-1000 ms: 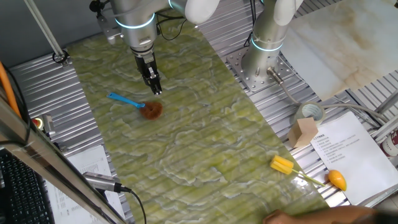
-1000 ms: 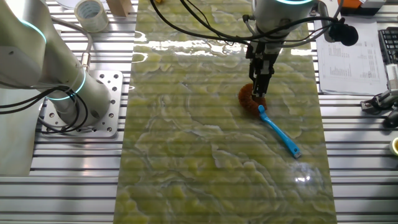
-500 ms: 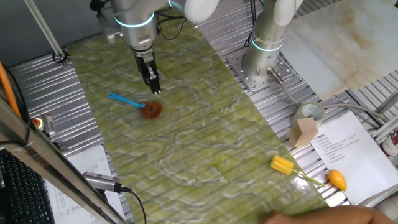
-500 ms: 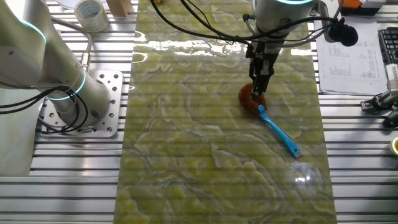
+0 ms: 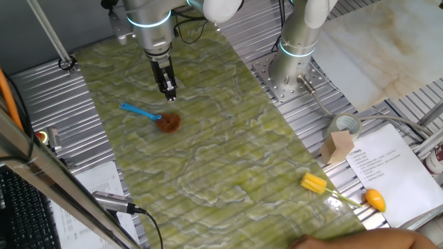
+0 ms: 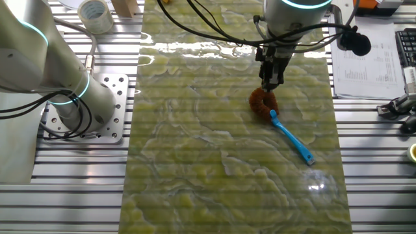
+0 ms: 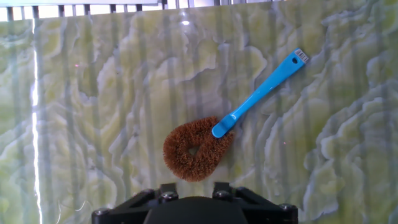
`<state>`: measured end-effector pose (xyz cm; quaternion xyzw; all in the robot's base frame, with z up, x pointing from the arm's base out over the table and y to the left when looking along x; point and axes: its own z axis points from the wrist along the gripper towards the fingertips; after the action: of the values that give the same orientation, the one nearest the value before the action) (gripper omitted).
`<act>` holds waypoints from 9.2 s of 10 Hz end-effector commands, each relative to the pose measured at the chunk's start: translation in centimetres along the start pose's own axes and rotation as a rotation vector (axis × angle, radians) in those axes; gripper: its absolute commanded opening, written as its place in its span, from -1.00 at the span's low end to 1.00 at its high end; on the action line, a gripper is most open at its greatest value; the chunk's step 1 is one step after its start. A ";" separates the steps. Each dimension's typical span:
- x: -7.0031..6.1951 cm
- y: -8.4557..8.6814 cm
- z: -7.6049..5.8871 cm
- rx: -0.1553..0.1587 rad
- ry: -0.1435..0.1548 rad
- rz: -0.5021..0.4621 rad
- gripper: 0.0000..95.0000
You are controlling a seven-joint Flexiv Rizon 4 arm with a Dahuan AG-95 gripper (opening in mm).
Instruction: Scrub the table with a brush
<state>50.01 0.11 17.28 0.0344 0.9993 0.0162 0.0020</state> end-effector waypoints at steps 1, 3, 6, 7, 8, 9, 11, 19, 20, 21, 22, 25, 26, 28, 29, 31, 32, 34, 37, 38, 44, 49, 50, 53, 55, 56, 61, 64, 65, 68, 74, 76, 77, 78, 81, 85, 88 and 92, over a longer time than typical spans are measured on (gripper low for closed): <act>0.0 0.0 0.0 0.000 0.005 -0.001 -1.00; 0.0 0.0 0.0 0.000 0.006 -0.002 -1.00; 0.0 0.0 0.0 -0.001 0.006 -0.004 -1.00; 0.0 0.0 0.0 -0.001 0.006 -0.003 -1.00; 0.0 0.0 0.0 -0.001 0.006 -0.003 -1.00; 0.0 0.0 0.0 -0.001 0.006 -0.003 -1.00; 0.0 0.0 0.0 -0.001 0.006 -0.003 -1.00; -0.3 -0.2 0.6 0.001 0.025 -0.052 -1.00; -0.4 -0.3 0.8 0.001 0.030 -0.057 -1.00; -0.6 -0.5 1.2 0.002 0.032 -0.074 -1.00; -0.7 -0.7 1.6 0.002 0.032 -0.081 -1.00; -1.8 -2.5 3.3 0.002 0.029 -0.155 -1.00; -2.4 -3.3 3.4 0.002 0.030 -0.184 -1.00; -3.8 -4.8 3.6 0.007 0.034 -0.241 -1.00; -4.3 -5.5 3.9 0.006 0.033 -0.270 -1.00; -5.4 -6.8 4.0 0.016 0.037 -0.340 -1.00; -5.7 -7.0 4.0 0.037 0.047 -0.374 -1.00; -6.5 -7.5 4.0 0.082 0.053 -0.470 -1.00; -7.3 -7.7 4.9 0.082 0.046 -0.549 -1.00; -7.4 -8.0 5.1 0.081 0.042 -0.600 -1.00; -7.2 -10.7 6.3 0.048 0.008 -0.807 -1.00; -7.3 -10.7 6.4 0.083 -0.034 -0.880 -1.00; -7.3 -10.7 6.4 0.069 -0.033 -0.936 -1.00; -7.3 -10.7 6.4 0.058 0.008 -0.986 -1.00; -7.3 -10.7 6.4 0.066 0.011 -1.034 -1.00; -7.3 -10.7 6.4 0.059 0.008 -1.043 -1.00; -7.3 -10.7 6.4 0.070 0.008 -1.049 -1.00; -7.3 -10.7 6.4 0.093 0.011 -1.079 -1.00; -7.3 -10.7 6.4 0.075 0.007 -1.094 -1.00; -7.3 -10.7 6.4 0.063 0.017 -1.372 -1.00; -7.3 -10.7 6.4 0.012 -0.006 -1.656 -1.00; -7.3 -10.7 6.4 0.028 -0.015 -1.631 -1.00; -7.3 -10.7 6.4 0.028 -0.017 -1.632 -1.00; -7.3 -10.7 6.4 0.026 -0.014 -1.662 -1.00; -7.3 -10.7 6.4 -0.005 0.054 -1.760 -1.00; -7.4 -9.7 7.1 -0.046 0.114 -1.780 -1.00; -7.4 -9.7 7.1 -0.070 0.105 -1.758 -1.00; -7.4 -9.7 7.1 -0.044 0.111 -1.861 -1.00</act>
<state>56.70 -9.82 9.89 -0.7559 0.6537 0.0294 -0.0201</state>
